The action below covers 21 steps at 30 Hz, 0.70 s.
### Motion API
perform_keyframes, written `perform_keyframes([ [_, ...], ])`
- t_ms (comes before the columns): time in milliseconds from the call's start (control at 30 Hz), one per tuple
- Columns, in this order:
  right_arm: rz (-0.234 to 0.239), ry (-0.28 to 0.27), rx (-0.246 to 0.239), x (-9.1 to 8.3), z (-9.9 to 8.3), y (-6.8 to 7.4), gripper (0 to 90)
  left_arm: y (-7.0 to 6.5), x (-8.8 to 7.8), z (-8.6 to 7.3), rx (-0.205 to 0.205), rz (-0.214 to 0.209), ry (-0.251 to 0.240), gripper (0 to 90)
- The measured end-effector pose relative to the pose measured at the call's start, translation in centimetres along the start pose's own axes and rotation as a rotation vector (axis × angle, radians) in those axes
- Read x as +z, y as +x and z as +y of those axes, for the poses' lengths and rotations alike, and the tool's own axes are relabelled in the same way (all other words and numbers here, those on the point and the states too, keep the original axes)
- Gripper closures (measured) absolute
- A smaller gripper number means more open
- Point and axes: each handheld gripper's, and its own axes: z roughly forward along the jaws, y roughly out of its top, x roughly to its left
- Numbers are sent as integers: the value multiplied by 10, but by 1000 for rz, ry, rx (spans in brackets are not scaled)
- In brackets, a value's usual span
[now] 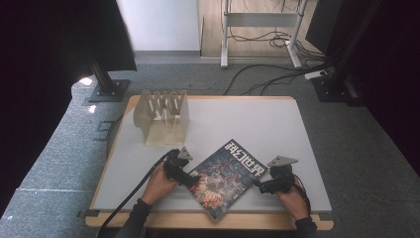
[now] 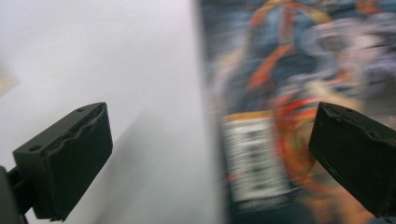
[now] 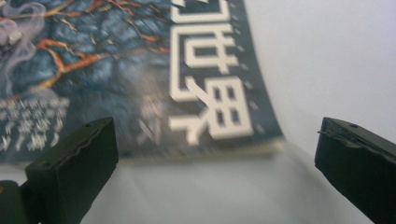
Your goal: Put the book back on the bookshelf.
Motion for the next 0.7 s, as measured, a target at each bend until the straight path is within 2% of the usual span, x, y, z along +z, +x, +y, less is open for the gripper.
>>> perform_keyframes([
  [100, 1, 14, -1, -3, -8, -1, 0, 22, -4, -5, -59, 35, -11, 0],
  [167, 3, 14, -2, -3, -9, 0, 0, 25, -2, -6, -63, 45, -4, 0],
  [200, 5, 13, -11, -2, -10, 3, 0, 29, 2, -8, -59, 65, 16, 0],
  [267, 12, 11, -14, 0, -8, 5, 0, 31, 5, -9, -69, 46, 10, 0],
  [433, 13, 13, -23, 3, -6, 5, 0, 30, 8, -11, -77, 38, -25, 0],
  [533, 15, 13, -23, 5, -3, 2, 0, 26, 8, -14, -85, 58, -43, 0],
  [633, 12, 14, -14, 7, -1, -1, 0, 21, 6, -19, -102, 61, -67, 0],
  [700, 2, 13, -6, 9, 1, -3, 0, 17, 5, -21, -93, 59, -73, 0],
])
